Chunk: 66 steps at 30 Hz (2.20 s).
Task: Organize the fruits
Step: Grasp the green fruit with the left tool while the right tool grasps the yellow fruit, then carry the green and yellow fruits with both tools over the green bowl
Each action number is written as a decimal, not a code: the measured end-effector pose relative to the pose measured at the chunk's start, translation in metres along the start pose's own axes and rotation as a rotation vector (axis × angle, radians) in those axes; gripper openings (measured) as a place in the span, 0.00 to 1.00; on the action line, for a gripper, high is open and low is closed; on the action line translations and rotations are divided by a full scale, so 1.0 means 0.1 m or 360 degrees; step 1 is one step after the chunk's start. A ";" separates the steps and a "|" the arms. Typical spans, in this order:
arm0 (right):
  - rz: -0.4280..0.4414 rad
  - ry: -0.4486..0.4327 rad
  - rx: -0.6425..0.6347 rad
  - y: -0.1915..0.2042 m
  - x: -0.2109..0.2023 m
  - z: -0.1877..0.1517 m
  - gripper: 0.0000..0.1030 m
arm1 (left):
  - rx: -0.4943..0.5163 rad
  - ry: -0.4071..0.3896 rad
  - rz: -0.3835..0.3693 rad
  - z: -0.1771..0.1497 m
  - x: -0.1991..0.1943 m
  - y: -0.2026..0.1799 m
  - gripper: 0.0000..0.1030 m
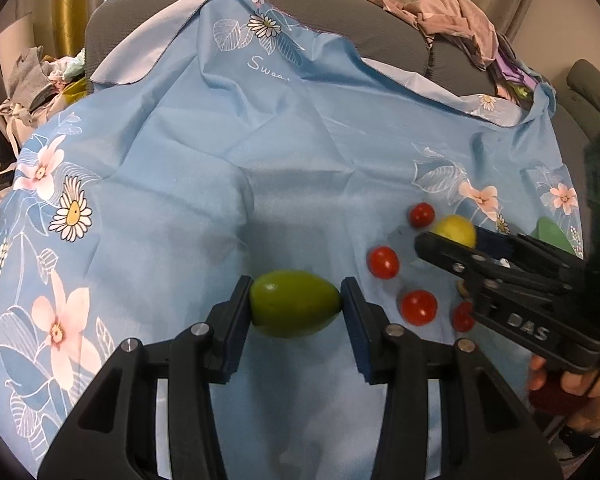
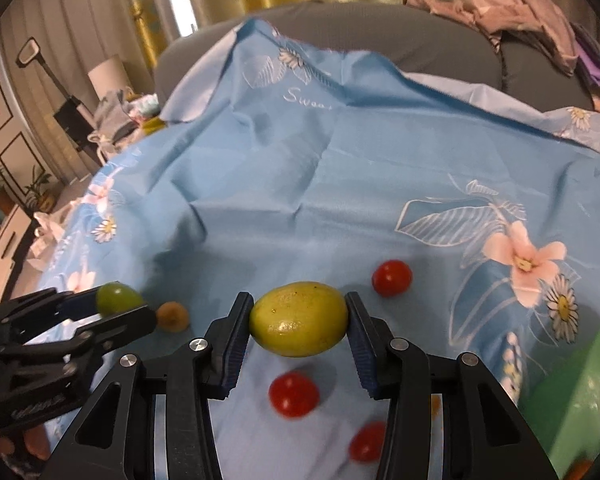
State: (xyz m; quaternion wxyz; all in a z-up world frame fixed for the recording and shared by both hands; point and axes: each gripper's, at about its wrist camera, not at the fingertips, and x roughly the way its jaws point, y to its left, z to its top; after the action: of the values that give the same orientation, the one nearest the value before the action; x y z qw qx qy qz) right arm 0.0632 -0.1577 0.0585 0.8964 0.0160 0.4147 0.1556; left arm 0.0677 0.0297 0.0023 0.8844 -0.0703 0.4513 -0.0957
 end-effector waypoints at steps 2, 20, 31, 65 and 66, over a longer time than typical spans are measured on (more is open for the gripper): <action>0.0001 -0.0028 0.0001 0.02 -0.12 -0.07 0.47 | 0.0008 -0.0001 -0.0001 -0.04 -0.04 -0.03 0.43; 0.0033 -0.0072 0.0077 0.00 -0.73 -0.69 0.47 | 0.0076 0.0003 -0.0042 -0.40 -0.40 -0.36 0.43; 0.0051 -0.0167 0.0104 -0.05 -1.05 -0.82 0.47 | 0.0161 -0.0042 -0.0037 -0.45 -0.64 -0.63 0.43; -0.0058 -0.0408 0.0289 -0.72 -1.69 -0.99 0.47 | 0.0464 -0.0102 -0.0122 -0.28 -0.75 -1.64 0.43; -0.0063 -0.0410 0.0297 -0.75 -1.69 -1.00 0.47 | 0.0477 -0.0102 -0.0129 -0.27 -0.75 -1.68 0.43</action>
State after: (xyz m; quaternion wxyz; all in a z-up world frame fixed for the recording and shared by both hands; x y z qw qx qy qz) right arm -0.0943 -0.2882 0.1065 0.9397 0.1108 0.3093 0.0954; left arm -0.0152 -0.1170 0.0802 0.8944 0.0413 0.4003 -0.1953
